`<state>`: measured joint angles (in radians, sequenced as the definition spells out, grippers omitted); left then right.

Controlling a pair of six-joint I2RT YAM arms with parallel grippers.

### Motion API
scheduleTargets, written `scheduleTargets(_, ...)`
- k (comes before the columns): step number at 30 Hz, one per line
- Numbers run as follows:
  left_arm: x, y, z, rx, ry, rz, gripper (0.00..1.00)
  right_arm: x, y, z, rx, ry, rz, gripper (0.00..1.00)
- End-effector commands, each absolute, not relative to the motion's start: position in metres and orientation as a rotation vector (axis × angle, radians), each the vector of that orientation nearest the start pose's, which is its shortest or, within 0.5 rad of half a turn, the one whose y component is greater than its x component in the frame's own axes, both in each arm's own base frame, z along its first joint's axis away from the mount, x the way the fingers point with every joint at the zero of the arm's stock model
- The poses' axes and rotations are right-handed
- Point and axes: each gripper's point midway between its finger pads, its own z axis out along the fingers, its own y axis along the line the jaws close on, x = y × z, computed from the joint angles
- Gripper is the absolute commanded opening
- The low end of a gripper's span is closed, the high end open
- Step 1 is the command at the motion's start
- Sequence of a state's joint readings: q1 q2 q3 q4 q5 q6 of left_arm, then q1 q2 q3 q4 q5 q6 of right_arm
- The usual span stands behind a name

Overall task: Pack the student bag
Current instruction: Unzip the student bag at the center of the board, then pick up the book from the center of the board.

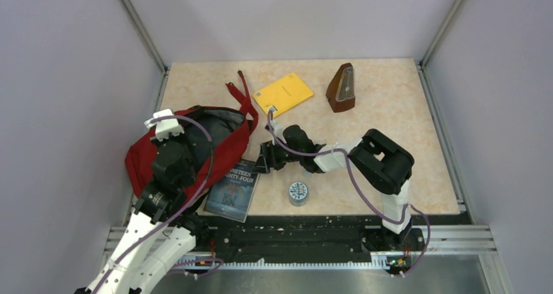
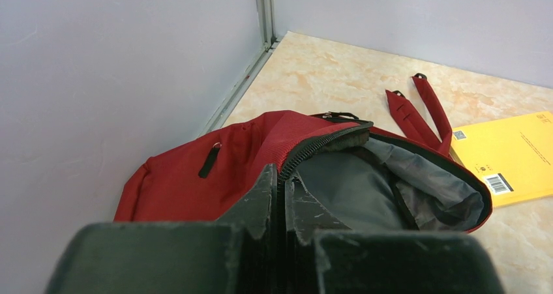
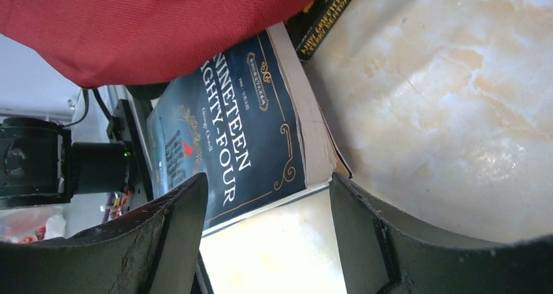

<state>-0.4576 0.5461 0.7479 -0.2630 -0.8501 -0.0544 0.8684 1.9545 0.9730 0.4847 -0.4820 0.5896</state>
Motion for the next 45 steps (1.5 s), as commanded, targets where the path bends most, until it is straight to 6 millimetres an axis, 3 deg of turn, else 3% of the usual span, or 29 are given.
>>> scheduleTargets(1,0.25,0.021,0.316,-0.348,1.544,0.252,0.0,0.242,0.449,0.101,-0.637,2.03,1.42,0.67)
scheduleTargets(7,0.251,0.02,0.316,-0.344,1.546,0.248,0.0,0.245,0.456,0.109,-0.645,1.948,1.456,0.66)
scheduleTargets(16,0.252,0.018,0.314,-0.335,1.551,0.243,0.0,0.272,0.457,0.073,-0.59,2.021,1.284,0.66)
scheduleTargets(25,0.254,0.017,0.313,-0.33,1.558,0.245,0.0,0.252,0.465,0.067,-0.64,2.056,1.349,0.65)
scheduleTargets(35,0.256,0.015,0.311,-0.325,1.566,0.246,0.0,0.217,0.474,0.11,-0.639,1.983,1.518,0.62)
scheduleTargets(41,0.255,0.016,0.311,-0.325,1.566,0.248,0.0,0.212,0.477,0.124,-0.574,1.957,1.591,0.61)
scheduleTargets(45,0.255,0.016,0.312,-0.326,1.564,0.245,0.0,0.207,0.479,0.123,-0.564,1.966,1.604,0.61)
